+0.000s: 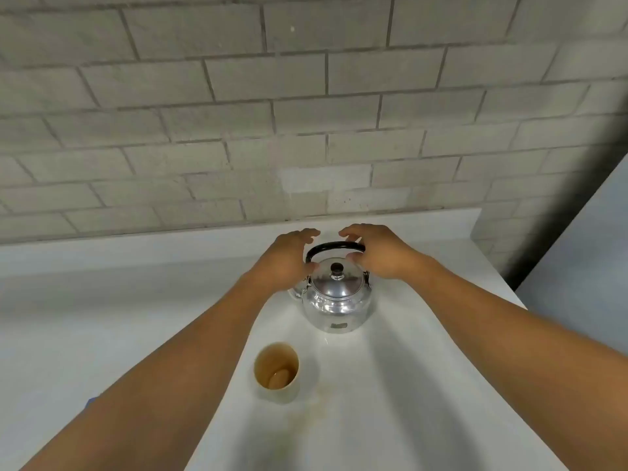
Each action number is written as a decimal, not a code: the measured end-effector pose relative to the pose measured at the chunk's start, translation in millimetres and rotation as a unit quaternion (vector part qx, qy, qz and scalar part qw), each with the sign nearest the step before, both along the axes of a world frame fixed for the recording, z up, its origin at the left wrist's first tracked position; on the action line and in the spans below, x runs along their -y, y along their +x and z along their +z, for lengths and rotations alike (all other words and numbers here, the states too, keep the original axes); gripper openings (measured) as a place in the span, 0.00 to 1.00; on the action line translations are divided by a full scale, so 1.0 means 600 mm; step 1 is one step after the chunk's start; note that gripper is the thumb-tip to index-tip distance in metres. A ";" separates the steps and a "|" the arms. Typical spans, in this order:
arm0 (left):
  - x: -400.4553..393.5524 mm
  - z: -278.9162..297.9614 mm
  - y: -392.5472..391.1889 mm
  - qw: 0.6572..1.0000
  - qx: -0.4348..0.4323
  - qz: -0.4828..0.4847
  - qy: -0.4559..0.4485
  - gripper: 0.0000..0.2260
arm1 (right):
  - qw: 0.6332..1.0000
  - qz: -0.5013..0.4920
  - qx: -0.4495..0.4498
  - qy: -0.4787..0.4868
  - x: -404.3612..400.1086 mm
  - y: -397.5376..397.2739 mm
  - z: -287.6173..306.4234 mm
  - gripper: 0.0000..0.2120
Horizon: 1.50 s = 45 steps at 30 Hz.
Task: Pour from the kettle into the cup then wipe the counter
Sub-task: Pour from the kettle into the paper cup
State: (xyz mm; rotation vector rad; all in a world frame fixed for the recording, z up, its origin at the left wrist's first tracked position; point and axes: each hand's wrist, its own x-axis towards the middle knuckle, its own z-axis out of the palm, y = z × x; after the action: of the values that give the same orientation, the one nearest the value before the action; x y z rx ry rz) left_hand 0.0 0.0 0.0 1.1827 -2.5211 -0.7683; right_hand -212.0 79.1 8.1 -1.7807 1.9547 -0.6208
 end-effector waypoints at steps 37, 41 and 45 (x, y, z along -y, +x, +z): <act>-0.040 0.064 0.106 0.964 -0.248 0.013 0.098 0.18 | 0.965 -0.053 0.199 -0.164 -0.081 0.053 0.082 0.04; -0.071 0.037 0.172 0.958 -0.264 0.004 0.116 0.28 | 0.964 -0.045 0.200 -0.171 -0.116 0.060 0.093 0.05; -0.102 -0.004 0.223 0.959 -0.236 -0.007 0.158 0.40 | 0.960 -0.050 0.218 -0.169 -0.145 0.068 0.097 0.05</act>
State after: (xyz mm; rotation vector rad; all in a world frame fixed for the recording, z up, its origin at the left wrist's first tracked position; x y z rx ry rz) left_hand 133.5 61.1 -2.6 0.9234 -2.0646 -1.3175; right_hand -171.0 166.0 66.4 -1.5552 1.7080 -1.3266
